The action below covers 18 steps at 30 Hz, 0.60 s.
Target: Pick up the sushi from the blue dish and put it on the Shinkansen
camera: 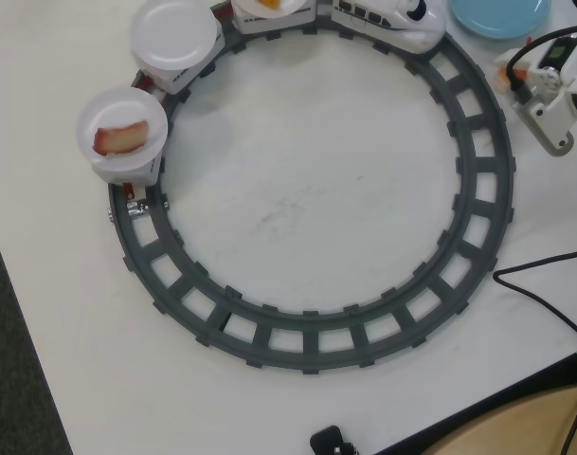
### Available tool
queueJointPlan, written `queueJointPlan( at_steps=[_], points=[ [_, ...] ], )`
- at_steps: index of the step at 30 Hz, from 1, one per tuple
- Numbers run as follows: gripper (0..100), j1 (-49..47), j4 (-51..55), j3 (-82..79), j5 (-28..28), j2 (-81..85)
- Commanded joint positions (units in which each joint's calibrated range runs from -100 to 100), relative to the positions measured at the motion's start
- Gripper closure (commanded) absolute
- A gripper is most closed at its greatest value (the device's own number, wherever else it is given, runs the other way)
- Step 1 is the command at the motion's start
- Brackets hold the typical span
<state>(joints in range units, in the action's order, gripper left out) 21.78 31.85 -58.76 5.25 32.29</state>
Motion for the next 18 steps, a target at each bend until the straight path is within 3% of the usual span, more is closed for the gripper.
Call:
queueJointPlan(
  at_steps=[1, 18],
  points=[
    [98, -0.3, -0.99, 0.5, 0.2, 2.15],
    [98, -0.3, -0.99, 0.41, 0.2, 1.82]
  ],
)
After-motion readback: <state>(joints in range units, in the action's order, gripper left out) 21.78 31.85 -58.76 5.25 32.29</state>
